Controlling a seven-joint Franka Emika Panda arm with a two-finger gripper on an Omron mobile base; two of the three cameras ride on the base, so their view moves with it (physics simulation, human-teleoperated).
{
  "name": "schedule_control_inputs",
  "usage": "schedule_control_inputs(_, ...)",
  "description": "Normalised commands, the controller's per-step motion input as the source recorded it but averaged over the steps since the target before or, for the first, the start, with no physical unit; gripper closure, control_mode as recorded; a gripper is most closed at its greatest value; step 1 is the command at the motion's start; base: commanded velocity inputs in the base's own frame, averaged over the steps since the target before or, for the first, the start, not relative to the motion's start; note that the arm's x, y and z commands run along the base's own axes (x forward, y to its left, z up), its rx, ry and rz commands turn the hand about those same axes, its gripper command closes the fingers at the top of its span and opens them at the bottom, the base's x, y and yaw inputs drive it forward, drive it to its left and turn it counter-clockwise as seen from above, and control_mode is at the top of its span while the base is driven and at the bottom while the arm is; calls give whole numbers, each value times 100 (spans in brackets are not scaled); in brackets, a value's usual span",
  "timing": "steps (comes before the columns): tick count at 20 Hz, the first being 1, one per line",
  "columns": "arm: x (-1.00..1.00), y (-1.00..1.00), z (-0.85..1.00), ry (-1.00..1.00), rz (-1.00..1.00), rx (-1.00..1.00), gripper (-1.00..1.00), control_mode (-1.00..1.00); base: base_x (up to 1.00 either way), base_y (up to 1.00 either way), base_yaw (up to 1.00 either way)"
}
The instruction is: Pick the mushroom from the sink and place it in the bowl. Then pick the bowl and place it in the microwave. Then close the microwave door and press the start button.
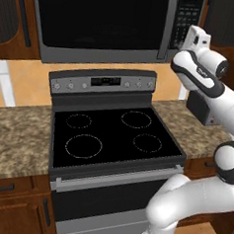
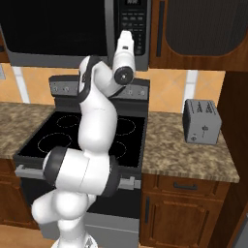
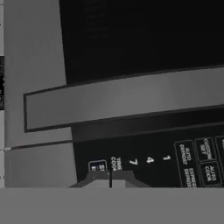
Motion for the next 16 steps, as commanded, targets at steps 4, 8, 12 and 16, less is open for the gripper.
schedule_control_inputs(4,51,-1,-8,0,1,9,100,-100,0,0,0)
schedule_control_inputs(8,46,-3,-17,0,4,5,100,-100,0,0,0)
schedule_control_inputs(12,11,-19,-12,0,6,3,100,-100,0,0,0)
schedule_control_inputs(16,3,-17,-14,-2,6,2,100,-100,0,0,0)
